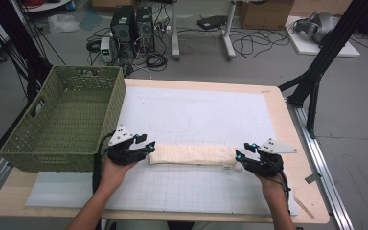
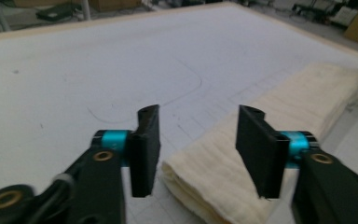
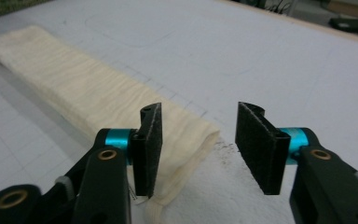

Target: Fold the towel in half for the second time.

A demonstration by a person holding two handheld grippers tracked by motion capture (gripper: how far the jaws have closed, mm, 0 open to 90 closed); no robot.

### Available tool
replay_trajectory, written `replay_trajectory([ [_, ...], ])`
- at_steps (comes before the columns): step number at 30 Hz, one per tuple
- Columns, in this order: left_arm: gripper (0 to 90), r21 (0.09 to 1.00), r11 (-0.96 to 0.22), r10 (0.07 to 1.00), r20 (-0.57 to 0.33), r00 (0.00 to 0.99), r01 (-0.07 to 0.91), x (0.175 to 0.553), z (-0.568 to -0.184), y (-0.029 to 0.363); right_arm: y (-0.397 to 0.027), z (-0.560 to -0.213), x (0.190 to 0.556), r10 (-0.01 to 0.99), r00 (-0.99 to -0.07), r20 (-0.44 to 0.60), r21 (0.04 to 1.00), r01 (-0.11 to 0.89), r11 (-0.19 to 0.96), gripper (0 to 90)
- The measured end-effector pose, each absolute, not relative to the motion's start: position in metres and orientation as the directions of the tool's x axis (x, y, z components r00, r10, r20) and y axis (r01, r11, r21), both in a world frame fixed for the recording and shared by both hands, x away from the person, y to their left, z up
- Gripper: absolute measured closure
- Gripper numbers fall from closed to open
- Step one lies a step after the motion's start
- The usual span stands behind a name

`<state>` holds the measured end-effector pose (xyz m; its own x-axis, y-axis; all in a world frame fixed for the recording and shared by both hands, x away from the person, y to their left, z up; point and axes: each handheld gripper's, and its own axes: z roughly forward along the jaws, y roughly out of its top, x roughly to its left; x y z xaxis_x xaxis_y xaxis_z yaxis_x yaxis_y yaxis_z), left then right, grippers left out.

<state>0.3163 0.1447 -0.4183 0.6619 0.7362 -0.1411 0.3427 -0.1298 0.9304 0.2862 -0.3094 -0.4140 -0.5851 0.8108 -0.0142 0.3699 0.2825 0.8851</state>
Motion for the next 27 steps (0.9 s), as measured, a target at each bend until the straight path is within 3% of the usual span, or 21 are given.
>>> replay_trajectory([
  [5,17.0,0.95,-0.061,0.738,-0.163,0.655,0.305,0.312,-0.414,0.148,-0.324,-0.403,0.271,0.845,-0.535,-0.021,0.907,0.345,0.241,20.9],
  [7,16.0,0.954,-0.046,0.73,-0.169,0.662,0.295,0.31,-0.411,0.148,-0.328,-0.401,0.266,0.862,-0.506,-0.041,0.91,0.338,0.242,11.4],
  [27,16.3,0.955,-0.076,0.719,-0.147,0.679,0.287,0.304,-0.405,0.148,-0.345,-0.392,0.253,0.862,-0.505,-0.05,0.918,0.317,0.238,11.0],
])
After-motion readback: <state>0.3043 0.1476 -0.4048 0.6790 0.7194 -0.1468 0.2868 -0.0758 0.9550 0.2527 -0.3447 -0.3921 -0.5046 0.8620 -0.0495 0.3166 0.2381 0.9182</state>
